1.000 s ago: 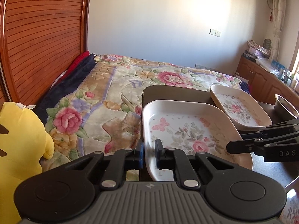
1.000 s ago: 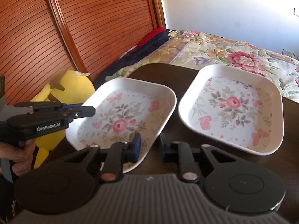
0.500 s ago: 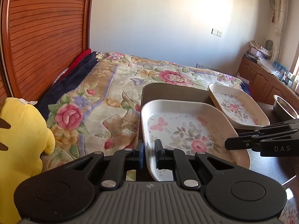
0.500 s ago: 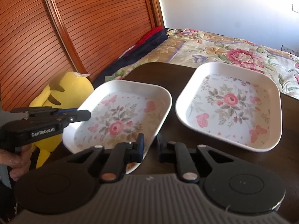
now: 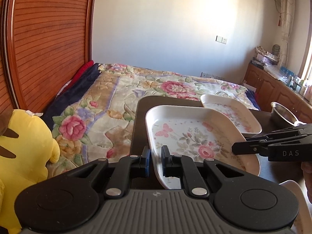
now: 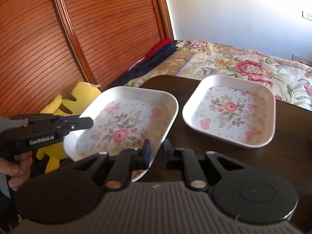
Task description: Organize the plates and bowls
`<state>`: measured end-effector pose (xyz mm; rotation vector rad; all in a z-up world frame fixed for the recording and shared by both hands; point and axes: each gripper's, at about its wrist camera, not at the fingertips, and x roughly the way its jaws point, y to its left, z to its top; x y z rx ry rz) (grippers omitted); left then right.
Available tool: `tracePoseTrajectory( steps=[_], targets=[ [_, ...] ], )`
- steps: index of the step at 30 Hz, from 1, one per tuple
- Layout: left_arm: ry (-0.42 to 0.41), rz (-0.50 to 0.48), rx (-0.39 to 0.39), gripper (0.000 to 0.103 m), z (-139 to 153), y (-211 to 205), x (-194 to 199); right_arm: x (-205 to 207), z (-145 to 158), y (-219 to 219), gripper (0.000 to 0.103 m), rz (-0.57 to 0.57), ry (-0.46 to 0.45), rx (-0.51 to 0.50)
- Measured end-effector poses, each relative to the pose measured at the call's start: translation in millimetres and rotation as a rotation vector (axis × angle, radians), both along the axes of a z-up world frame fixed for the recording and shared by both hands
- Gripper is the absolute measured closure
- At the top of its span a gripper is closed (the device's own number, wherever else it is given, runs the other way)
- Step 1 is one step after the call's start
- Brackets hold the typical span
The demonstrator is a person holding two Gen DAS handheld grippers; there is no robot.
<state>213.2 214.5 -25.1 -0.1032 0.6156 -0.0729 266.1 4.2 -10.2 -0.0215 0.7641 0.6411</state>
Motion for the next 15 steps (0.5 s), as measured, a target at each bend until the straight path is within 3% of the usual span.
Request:
tracePoseTrajectory(
  steps=[15],
  targets=[
    [-0.037,-0.041,0.014,0.090,22.8,-45.8,-36.7,-33.8,21.4,-46.3,0.088,-0.036,-0.053,0.037]
  ],
)
